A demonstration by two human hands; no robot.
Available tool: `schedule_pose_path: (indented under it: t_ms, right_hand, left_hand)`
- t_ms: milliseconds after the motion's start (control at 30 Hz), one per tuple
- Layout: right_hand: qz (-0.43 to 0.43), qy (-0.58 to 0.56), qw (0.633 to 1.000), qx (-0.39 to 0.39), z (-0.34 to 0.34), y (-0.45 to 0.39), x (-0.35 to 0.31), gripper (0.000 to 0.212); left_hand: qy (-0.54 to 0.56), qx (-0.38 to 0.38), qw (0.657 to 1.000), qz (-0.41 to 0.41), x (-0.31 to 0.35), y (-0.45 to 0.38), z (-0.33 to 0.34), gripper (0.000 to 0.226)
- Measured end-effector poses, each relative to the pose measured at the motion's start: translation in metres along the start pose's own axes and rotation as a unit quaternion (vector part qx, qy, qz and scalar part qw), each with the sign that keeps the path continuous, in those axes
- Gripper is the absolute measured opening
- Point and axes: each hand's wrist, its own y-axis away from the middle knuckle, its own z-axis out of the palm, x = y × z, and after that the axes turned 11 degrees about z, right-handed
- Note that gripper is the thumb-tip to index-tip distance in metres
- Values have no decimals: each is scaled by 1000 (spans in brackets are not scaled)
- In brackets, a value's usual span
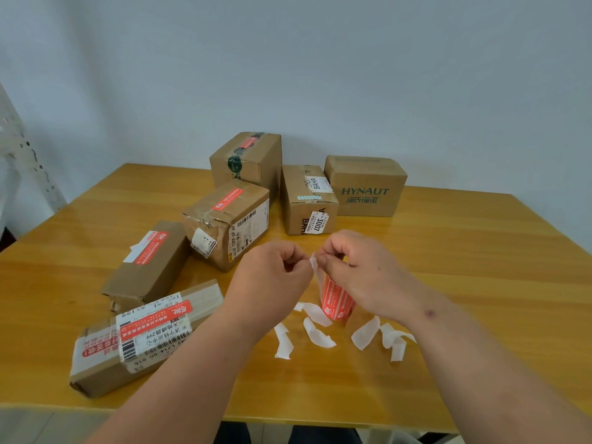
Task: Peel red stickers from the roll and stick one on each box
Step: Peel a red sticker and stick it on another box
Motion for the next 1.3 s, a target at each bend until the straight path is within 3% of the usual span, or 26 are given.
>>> schedule_pose_path:
  t_ms: [133, 300, 600, 767, 967, 1100, 1200, 1300]
  right_hand:
    - [26, 13, 1000, 11, -5, -2, 6, 21]
    - [76, 69, 995, 20, -15, -1, 14, 19]
    - [68, 191, 979, -2, -12, -2, 3, 23]
    - [36, 233, 972, 10, -1, -11, -7, 15]
    - [41, 249, 967, 38, 7, -20, -11, 35]
    - [37, 149, 987, 46, 5, -20, -12, 21]
    - [40, 53, 998, 10, 7, -19, -17, 35]
    - [19, 26, 999, 19, 11, -19, -19, 18]
  left_hand:
    - [69, 38, 993, -93, -3, -3, -5, 16]
    - [192, 160, 943, -220, -13, -9, -24, 18]
    - [183, 280, 913, -232, -18, -12, -37, 22]
    - [91, 226, 955, -170, -13, -14, -31, 17]
    - [-13, 163, 983, -88, -6, -11, -25, 19]
    - [-56, 140, 987, -46, -3, -10, -23, 22]
    - [-78, 106, 991, -6, 0, -9, -18, 20]
    - [-82, 54, 995, 14, 2, -9, -11, 21]
